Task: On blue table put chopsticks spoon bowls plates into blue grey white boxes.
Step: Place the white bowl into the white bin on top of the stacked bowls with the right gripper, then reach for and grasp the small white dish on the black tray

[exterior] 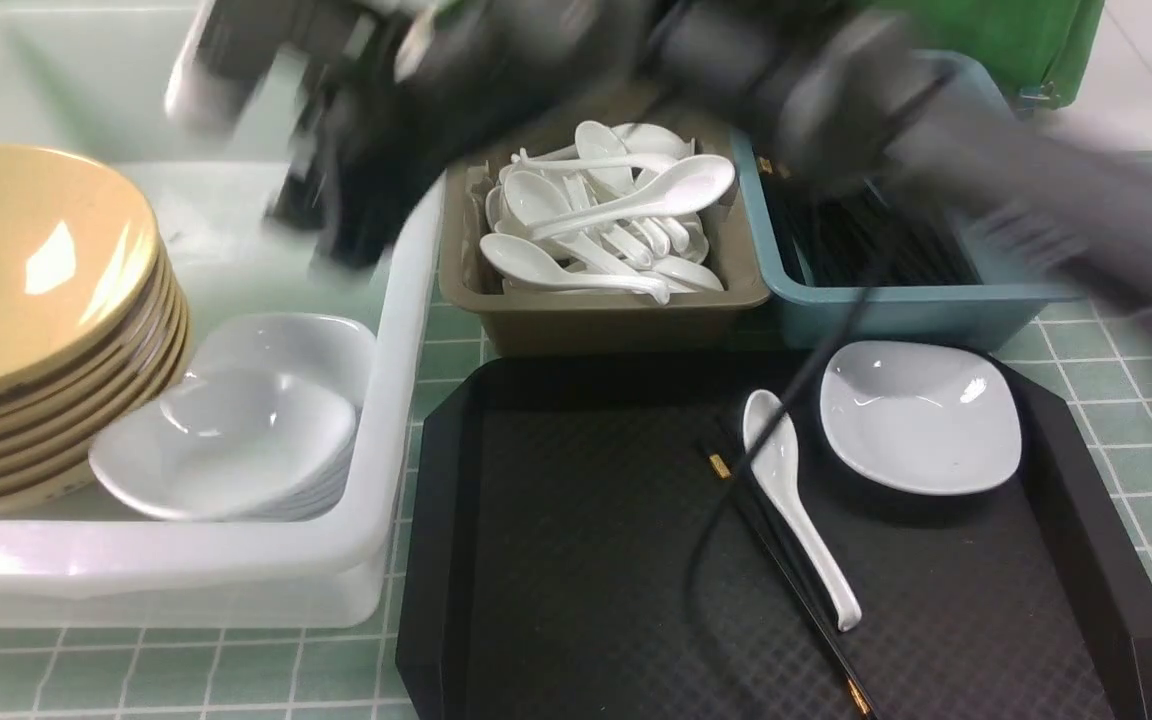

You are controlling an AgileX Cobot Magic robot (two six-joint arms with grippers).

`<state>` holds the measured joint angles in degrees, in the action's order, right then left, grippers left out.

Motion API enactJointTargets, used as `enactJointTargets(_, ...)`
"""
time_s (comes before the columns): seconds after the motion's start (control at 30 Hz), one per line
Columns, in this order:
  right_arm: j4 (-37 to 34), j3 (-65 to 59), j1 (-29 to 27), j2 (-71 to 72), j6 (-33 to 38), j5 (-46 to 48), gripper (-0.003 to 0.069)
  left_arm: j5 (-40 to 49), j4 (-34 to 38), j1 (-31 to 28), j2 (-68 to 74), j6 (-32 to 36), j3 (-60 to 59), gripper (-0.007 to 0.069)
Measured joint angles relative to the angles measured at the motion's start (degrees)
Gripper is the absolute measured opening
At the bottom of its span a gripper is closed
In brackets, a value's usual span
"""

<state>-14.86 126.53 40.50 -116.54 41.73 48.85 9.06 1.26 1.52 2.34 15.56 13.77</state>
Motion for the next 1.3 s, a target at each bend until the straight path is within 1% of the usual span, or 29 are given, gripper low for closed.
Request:
enactJointTargets(0.07, 3.75, -0.38, -2.54, 4.53, -4.61, 1.49, 0.0519, 0.00, 0.00, 0.00, 0.00, 0.00, 0.00, 0.0005)
enactJointTargets(0.1, 4.69, -0.56, -3.21, 5.64, -5.84, 2.12, 0.0517, 0.00, 0.00, 0.00, 0.00, 0.00, 0.00, 0.0005)
enactJointTargets(0.13, 7.41, -1.38, -5.32, 9.31, -9.75, 3.46, 0.0506, 0.00, 0.00, 0.00, 0.00, 0.00, 0.00, 0.0005)
enactJointTargets(0.2, 9.39, -4.21, -9.23, 13.63, -12.78, 5.83, 0.0450, -0.02, 0.24, 0.00, 0.00, 0.00, 0.00, 0.0005)
enactJointTargets(0.23, 9.63, -4.52, -9.58, 14.32, -13.11, 6.06, 0.0444, -0.09, 0.31, 0.00, 0.00, 0.00, 0.00, 0.0005)
enactJointTargets(0.27, 10.12, -7.79, -12.73, 16.45, -13.86, 8.63, 0.0368, -0.27, 0.69, 0.00, 0.00, 0.00, 0.00, 0.0005)
enactJointTargets(0.33, 10.12, -10.06, -14.80, 17.09, -14.87, 12.07, 0.0305, -0.37, 1.78, 0.00, 0.00, -0.21, 0.00, 0.0005)
enactJointTargets(0.37, 10.06, -11.92, -16.15, 17.08, -16.11, 14.15, 0.0259, -0.37, 2.38, 0.00, 0.00, -0.48, 0.00, 0.0005)
enactJointTargets(0.4, 10.06, -15.13, -17.76, 16.99, -17.90, 16.35, 0.0197, -0.37, 3.28, 0.00, 0.00, -0.72, 0.00, 0.0005)
enactJointTargets(0.47, 10.00, -19.32, -19.11, 16.65, -19.49, 17.21, 0.0138, -0.37, 3.71, 0.00, 0.00, -1.03, 0.00, 0.0005)
enactJointTargets(0.53, 10.20, -23.55, -20.00, 16.45, -20.20, 17.28, 0.0096, -0.37, 3.94, 0.00, 0.00, -1.26, 0.00, 0.0005)
enactJointTargets(0.57, 11.31, -27.04, -20.41, 16.45, -21.96, 17.12, 0.0076, -0.37, 3.93, 0.00, 0.00, -1.44, 0.00, 0.0005)
enactJointTargets(0.6, 11.57, -27.53, -20.47, 16.45, -22.31, 17.11, 0.0076, -0.37, 3.99, 0.00, 0.00, -1.44, 0.00, 0.0005)
enactJointTargets(0.67, 16.15, -33.99, -20.88, 16.45, -26.72, 15.90, 0.0076, -0.37, 4.06, 0.00, 0.00, -1.54, 0.00, 0.0005)
enactJointTargets(0.73, 18.45, -38.82, -21.52, 16.45, -28.50, 14.49, 0.0085, -0.37, 4.06, 0.00, 0.00, -1.54, 0.00, 0.0005)
enactJointTargets(0.83, 19.76, -47.62, -22.66, 16.45, -29.68, 8.11, 0.0101, -0.37, 4.06, 0.00, 0.00, -1.54, 0.00, 0.0005)
enactJointTargets(0.87, 19.82, -47.62, -22.66, 16.45, -29.73, 8.11, 0.0101, -0.37, 4.06, 0.00, 0.00, -1.54, 0.00, 0.0005)
enactJointTargets(0.9, 20.07, -53.50, -23.32, 16.31, -29.92, 1.03, 0.0106, -0.37, 4.06, 0.00, 0.00, -1.54, 0.00, 0.0005)
enactJointTargets(0.97, 20.07, -58.15, -23.96, 15.63, -30.22, -6.57, 0.0107, -0.37, 4.06, 0.00, 0.00, -1.54, 0.00, 0.0005)
enactJointTargets(1.0, 20.07, -58.15, -23.96, 15.52, -30.26, -6.57, 0.0107, -0.37, 4.06, 0.00, 0.00, -1.54, 0.00, 0.0005)
enactJointTargets(1.07, 20.09, -61.76, -24.37, 13.98, -31.31, -13.28, 0.0107, -0.37, 4.06, 0.00, 0.00, -1.54, 0.00, 0.0005)
enactJointTargets(1.13, 18.53, -62.64, -24.28, 12.70, -31.47, -14.86, 0.0107, -0.37, 4.06, 0.00, 0.00, -1.54, 0.00, 0.0005)
enactJointTargets(1.2, 14.86, -62.77, -23.67, 11.75, -30.38, -14.02, 0.0107, -0.37, 4.06, 0.00, 0.00, -1.54, 0.00, 0.0005)
enactJointTargets(1.3, 7.37, -62.66, -21.93, 11.79, -24.23, -11.39, 0.0107, -0.37, 4.06, 0.00, 0.00, -1.54, 0.00, 0.0005)
